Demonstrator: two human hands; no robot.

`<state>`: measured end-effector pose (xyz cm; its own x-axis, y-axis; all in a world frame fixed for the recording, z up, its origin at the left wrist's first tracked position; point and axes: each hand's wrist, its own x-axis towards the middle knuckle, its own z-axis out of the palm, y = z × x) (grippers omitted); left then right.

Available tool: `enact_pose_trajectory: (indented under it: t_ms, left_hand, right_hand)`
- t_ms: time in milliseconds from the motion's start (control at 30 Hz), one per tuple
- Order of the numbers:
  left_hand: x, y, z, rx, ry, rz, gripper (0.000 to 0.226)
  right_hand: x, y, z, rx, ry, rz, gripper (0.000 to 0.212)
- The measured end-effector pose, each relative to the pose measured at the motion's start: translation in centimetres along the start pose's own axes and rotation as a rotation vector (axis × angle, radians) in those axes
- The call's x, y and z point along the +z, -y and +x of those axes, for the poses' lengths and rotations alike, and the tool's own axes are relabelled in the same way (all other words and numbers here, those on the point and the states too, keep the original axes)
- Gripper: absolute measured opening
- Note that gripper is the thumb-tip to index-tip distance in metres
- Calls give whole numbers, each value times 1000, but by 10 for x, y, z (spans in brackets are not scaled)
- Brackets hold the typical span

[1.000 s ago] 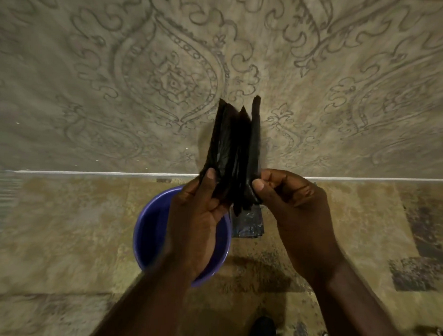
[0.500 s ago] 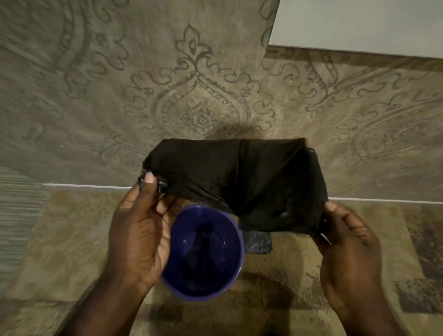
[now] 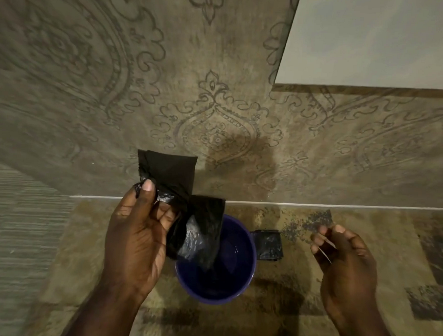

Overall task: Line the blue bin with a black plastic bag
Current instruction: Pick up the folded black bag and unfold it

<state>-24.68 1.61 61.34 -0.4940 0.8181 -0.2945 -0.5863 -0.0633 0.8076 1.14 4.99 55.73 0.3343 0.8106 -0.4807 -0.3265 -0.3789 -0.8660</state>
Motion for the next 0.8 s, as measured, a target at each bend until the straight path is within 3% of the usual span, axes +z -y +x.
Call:
enact_pose_trajectory:
  t_ms: [100, 300, 400, 433, 500, 533, 600, 700, 800]
  left_hand:
    - [5, -17, -7, -1, 53, 85, 25]
    - [29, -51, -23, 113, 169, 582, 17]
    - [43, -66, -31, 150, 229, 631, 16]
    - [47, -70, -35, 164, 260, 624, 18]
    - [54, -75, -44, 183, 318, 586, 19]
    - [58, -76, -49, 180, 330, 557, 20]
    - [66, -76, -56, 172, 309, 501, 19]
    - [75, -76, -61, 168, 271, 504, 20]
    - [77, -77, -62, 250, 276, 548, 22]
  right_hand:
    - [12, 7, -24, -69, 103, -161, 30]
    - [52, 23, -73, -254, 273, -353, 14]
    - [70, 39, -94, -301, 448, -437, 21]
    - [76, 44, -101, -315, 516, -508, 30]
    - [87, 50, -114, -424, 581, -739, 75]
    - [93, 50, -120, -489, 574, -805, 85]
    - [104, 50, -130, -571, 505, -790, 66]
    - [114, 57, -132, -630, 347, -712, 10]
    - [114, 69, -127, -637, 399, -649, 19]
